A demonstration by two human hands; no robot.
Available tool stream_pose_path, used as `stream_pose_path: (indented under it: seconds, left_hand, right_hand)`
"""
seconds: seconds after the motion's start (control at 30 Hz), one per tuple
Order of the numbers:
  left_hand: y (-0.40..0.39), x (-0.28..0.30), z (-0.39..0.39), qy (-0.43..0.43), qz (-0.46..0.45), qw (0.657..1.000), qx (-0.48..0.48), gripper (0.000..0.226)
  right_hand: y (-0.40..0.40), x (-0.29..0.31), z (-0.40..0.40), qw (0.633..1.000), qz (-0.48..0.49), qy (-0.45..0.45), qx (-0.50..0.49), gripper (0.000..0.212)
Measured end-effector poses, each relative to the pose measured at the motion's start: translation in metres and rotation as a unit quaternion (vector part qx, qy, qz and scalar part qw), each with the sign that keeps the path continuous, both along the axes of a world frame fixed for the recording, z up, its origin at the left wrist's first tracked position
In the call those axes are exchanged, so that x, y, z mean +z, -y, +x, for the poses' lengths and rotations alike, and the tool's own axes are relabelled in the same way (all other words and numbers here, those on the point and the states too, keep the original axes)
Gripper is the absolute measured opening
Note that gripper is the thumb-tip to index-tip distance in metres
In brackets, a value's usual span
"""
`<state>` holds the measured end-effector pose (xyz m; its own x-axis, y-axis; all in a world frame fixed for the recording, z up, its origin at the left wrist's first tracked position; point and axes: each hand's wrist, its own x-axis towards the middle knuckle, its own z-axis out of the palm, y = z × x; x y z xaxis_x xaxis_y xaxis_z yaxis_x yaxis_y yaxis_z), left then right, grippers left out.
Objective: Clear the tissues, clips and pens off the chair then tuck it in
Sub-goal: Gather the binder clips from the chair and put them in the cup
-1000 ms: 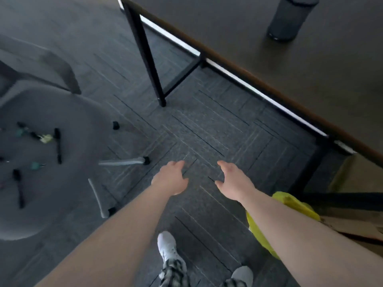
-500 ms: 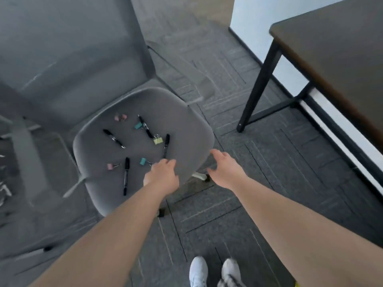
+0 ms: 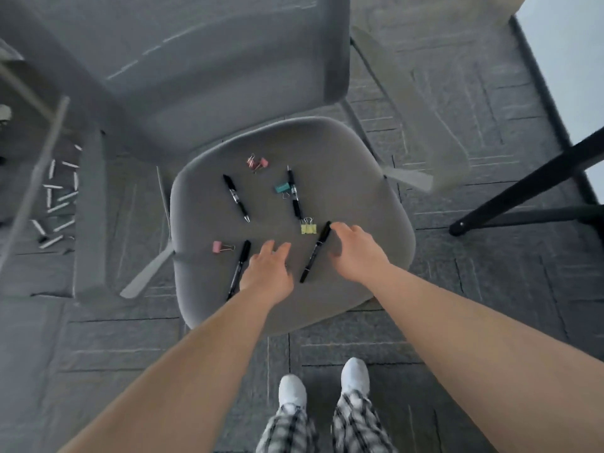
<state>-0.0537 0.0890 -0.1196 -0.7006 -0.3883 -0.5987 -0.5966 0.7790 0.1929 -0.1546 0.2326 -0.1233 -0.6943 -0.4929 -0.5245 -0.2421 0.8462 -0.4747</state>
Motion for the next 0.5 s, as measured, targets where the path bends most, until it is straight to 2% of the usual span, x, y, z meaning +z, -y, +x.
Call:
stream_pose_path:
  seconds: [0.13, 0.33, 0.5]
  left_hand:
    - [0.012, -0.021, -0.009, 0.028, -0.012, 1.0, -0.005, 0.057]
    - [0.025, -0.041, -0.017, 0.051, -0.023, 0.995, -0.08, 0.056]
    - [0.037, -0.05, -0.021, 0.034, -0.02, 0.99, -0.132, 0.052]
  right_hand:
    - [0.03, -0.017, -0.016, 0.996, 0.033, -0.047, 0.066, 0.048]
    - [0.063, -0.042, -0.033, 0.983, 0.064, -0.099, 0.142, 0.045]
    - [0.077, -0.054, -0.037, 0.967, 0.096, -0.123, 0.2, 0.038]
